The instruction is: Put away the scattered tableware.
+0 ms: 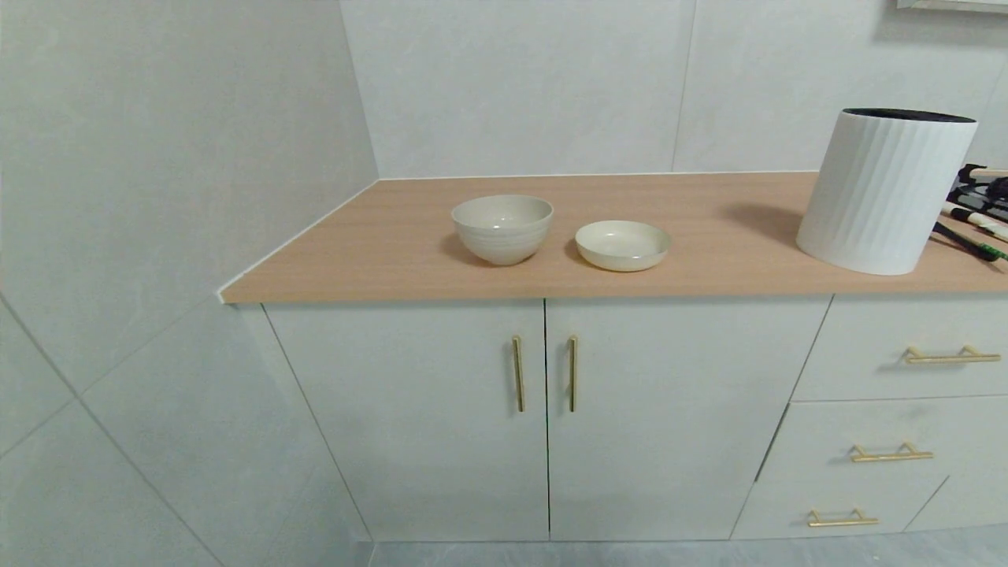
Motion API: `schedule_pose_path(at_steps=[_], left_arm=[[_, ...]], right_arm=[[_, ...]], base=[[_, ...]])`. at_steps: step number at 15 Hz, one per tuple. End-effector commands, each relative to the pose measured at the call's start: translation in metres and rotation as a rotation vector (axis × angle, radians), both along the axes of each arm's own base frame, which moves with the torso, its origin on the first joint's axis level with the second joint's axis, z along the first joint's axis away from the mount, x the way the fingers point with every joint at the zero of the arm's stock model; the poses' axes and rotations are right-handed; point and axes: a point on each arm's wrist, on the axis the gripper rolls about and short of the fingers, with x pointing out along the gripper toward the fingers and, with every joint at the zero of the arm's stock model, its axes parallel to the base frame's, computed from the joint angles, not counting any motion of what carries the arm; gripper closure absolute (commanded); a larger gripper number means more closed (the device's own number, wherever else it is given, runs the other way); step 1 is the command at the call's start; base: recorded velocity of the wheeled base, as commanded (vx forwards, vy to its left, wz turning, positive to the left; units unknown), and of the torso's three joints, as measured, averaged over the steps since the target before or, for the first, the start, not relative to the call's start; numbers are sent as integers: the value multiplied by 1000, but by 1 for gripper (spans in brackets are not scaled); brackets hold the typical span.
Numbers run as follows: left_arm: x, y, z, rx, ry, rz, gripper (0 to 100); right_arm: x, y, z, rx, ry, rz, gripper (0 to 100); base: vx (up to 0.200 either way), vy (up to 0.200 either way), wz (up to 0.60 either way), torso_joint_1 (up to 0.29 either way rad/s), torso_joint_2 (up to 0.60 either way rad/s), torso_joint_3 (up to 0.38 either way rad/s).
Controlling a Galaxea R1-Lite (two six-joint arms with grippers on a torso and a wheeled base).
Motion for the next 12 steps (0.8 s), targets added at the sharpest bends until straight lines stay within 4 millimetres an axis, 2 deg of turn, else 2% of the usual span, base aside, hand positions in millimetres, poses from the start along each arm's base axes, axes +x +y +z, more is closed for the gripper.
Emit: schedule_pose_path(at_steps=[1, 8, 12], left_arm=[[0, 0, 0, 0, 0, 0, 0], [0, 0, 0, 0, -1, 0, 0], [0, 0, 0, 0, -1, 0, 0]], right_arm=[[0, 0, 0, 0, 0, 1, 0], [0, 0, 0, 0, -1, 1, 0], [0, 0, 0, 0, 0, 1, 0]], base=[[0, 0, 0, -149, 461, 295], [0, 0, 0, -107, 439, 321], [0, 0, 0, -24, 93, 68]])
